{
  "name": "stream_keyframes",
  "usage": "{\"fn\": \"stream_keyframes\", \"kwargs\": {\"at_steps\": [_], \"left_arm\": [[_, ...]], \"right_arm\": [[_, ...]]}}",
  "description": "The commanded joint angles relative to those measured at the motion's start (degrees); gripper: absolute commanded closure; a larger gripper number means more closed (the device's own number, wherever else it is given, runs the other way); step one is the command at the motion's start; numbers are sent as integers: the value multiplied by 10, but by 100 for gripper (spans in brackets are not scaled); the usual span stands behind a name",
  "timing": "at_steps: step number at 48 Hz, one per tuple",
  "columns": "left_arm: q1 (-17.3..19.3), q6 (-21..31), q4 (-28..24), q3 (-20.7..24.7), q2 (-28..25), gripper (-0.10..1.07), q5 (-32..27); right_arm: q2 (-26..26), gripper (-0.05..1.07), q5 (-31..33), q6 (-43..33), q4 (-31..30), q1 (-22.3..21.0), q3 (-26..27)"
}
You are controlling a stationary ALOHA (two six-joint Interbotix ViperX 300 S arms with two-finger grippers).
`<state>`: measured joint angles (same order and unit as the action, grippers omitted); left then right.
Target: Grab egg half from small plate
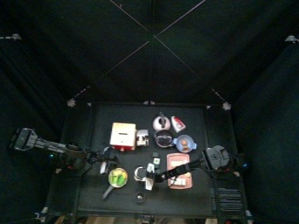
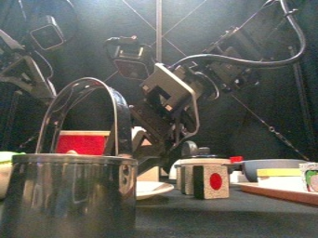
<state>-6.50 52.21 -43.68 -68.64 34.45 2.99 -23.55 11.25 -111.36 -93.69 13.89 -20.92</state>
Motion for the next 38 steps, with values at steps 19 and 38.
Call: {"fn": "stream_keyframes", "kwargs": {"at_steps": [19, 38], "left_arm": [[2, 1, 7, 5, 0, 29, 2], [2, 2, 9, 6, 1, 29, 2]], "right_arm": [[38, 32, 0, 2, -1, -4, 5], [82, 32, 11, -2, 0, -2, -23]]}}
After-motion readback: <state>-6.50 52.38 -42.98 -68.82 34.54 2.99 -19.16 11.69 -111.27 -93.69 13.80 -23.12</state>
